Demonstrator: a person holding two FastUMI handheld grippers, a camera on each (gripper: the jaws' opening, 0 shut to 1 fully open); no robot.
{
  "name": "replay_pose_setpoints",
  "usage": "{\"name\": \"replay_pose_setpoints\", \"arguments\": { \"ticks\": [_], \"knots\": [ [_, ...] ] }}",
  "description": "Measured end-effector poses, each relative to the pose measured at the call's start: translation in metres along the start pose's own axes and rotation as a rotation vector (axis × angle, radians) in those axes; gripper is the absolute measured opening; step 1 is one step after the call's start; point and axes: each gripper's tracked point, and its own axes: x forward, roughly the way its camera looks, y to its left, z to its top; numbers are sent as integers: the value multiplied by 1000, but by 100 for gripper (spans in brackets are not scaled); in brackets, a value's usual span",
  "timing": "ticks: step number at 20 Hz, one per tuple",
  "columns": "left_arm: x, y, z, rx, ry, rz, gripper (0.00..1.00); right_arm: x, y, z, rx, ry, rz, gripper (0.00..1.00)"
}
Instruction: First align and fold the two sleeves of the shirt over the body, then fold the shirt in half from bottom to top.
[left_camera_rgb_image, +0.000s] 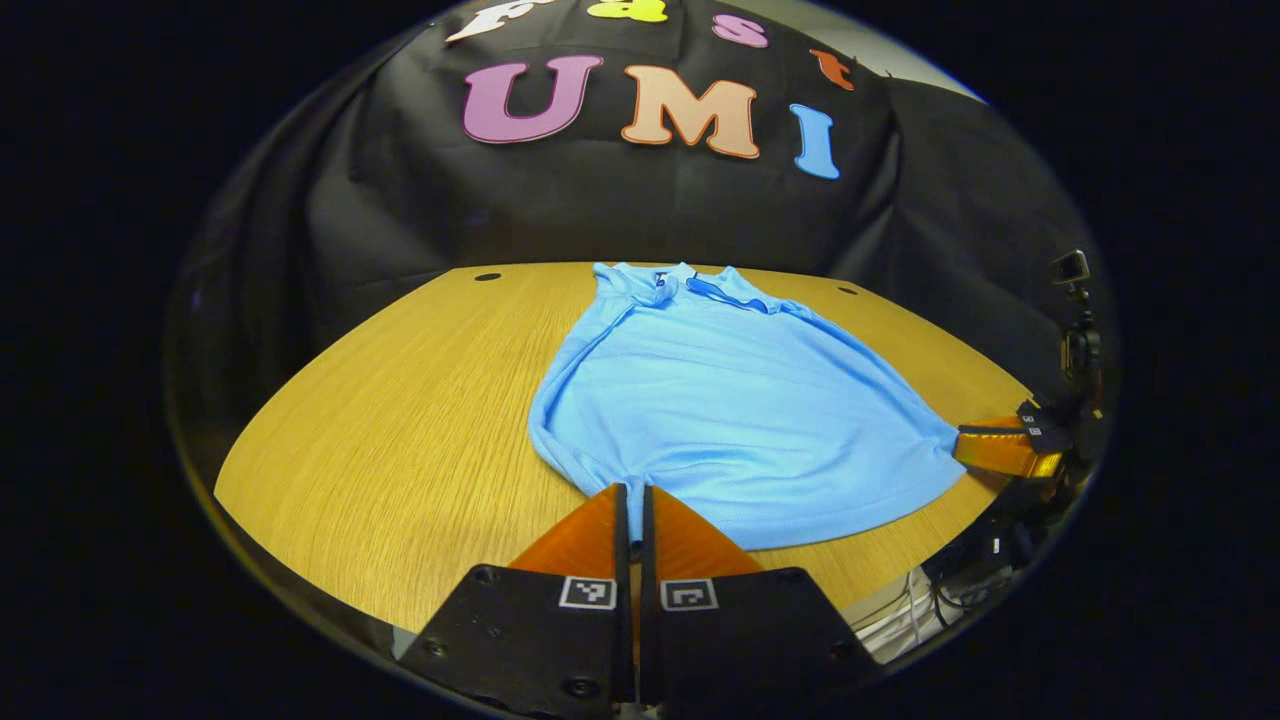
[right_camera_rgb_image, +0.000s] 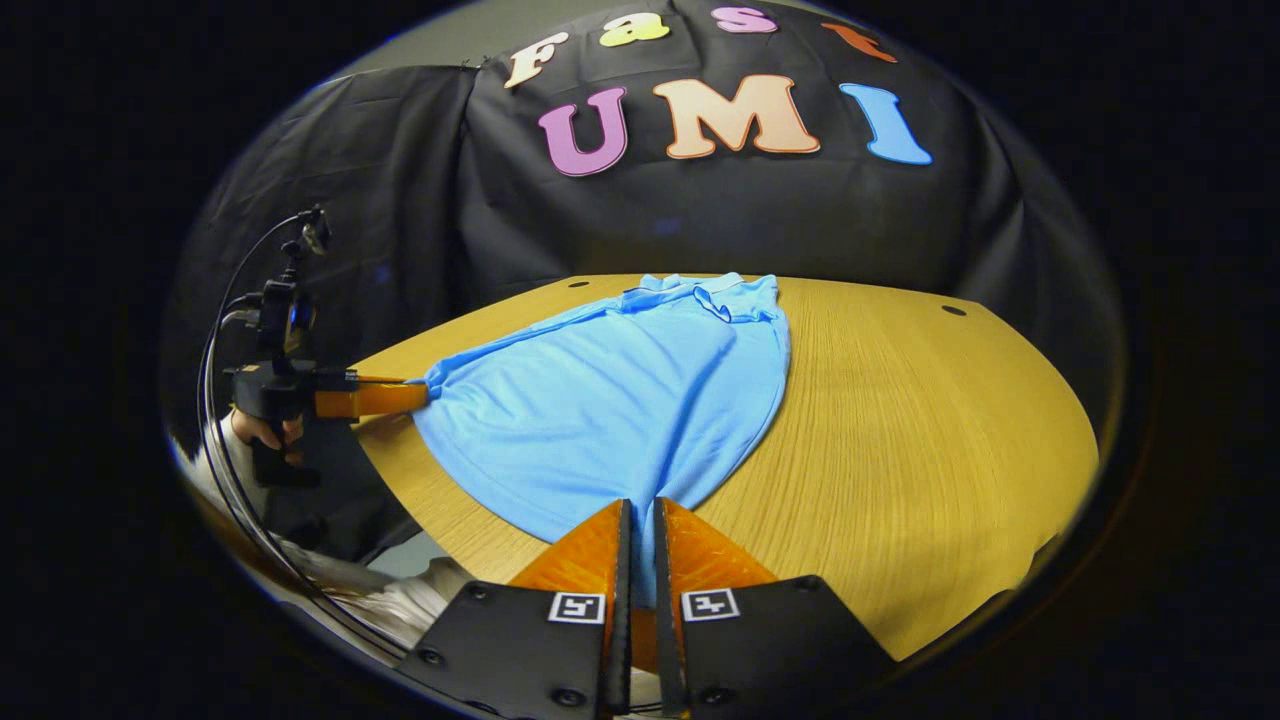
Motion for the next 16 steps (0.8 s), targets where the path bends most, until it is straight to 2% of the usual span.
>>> {"name": "replay_pose_setpoints", "arguments": {
  "ticks": [1,2,5,9,16],
  "knots": [
    [0,0,0,5,-2,2,1,1,1,0,9,5,-4,14],
    [-1,-1,0,5,3,3,1,1,0,-1,20,4,-6,4],
    [0,-1,2,-1,13,11,0,4,-1,3,41,-7,-23,4],
    [3,2,17,-71,-15,3,0,5,0,13,44,-11,-21,4],
    [28,7,67,-8,-49,-18,0,30,-12,50,87,-7,-19,4]
  ]
}}
